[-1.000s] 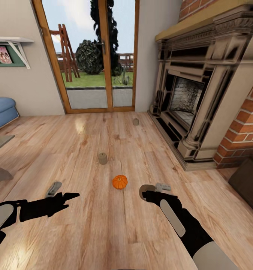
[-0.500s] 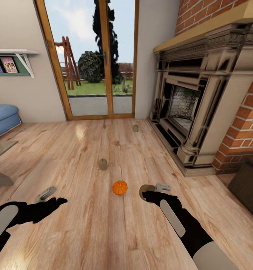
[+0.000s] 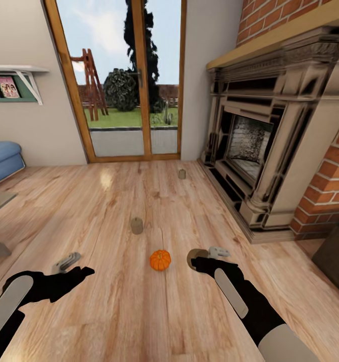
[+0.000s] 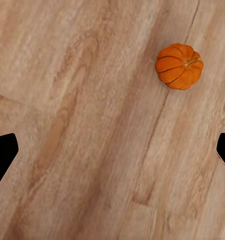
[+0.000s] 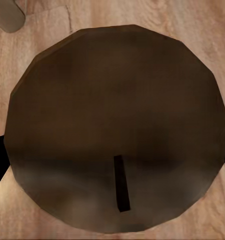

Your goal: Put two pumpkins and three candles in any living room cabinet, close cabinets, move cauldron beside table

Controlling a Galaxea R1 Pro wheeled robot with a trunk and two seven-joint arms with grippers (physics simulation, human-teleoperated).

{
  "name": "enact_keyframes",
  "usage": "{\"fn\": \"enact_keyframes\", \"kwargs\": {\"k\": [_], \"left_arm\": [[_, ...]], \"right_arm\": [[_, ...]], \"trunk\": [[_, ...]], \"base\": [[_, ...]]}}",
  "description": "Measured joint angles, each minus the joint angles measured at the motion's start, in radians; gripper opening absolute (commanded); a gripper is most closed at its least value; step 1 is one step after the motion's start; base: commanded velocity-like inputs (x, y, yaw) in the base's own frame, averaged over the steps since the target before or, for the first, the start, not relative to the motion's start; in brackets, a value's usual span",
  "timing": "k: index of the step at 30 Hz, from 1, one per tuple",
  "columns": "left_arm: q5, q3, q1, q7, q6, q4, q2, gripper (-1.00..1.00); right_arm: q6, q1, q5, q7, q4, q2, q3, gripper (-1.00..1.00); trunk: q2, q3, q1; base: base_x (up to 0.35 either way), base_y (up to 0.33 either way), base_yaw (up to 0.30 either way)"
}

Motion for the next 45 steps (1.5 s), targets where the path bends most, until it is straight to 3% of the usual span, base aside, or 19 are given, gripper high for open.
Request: {"fn": "enact_keyframes", "kwargs": {"k": [12, 30, 45], "left_arm": [[0.0, 0.004, 0.0, -0.006, 0.003, 0.0, 0.0, 1.0], [0.006, 0.005, 0.0, -0.008, 0.005, 0.0, 0.0, 1.0], [0.01, 0.005, 0.0, -0.008, 0.007, -0.001, 0.0, 1.0]], "right_arm": [[0.0, 0.0, -0.002, 0.0, 0.002, 0.0, -0.001, -1.0], [-0.001, 0.0, -0.002, 0.002, 0.02, 0.0, -0.001, -1.0], [-0.001, 0.0, -0.003, 0.002, 0.022, 0.0, -0.001, -1.0]], "trunk": [[0.0, 0.0, 0.0], [0.0, 0.0, 0.0], [0.0, 0.007, 0.0]], "base": [[0.339, 0.027, 0.074], [0.282, 0.184, 0.02], [0.151, 0.23, 0.253]]}}
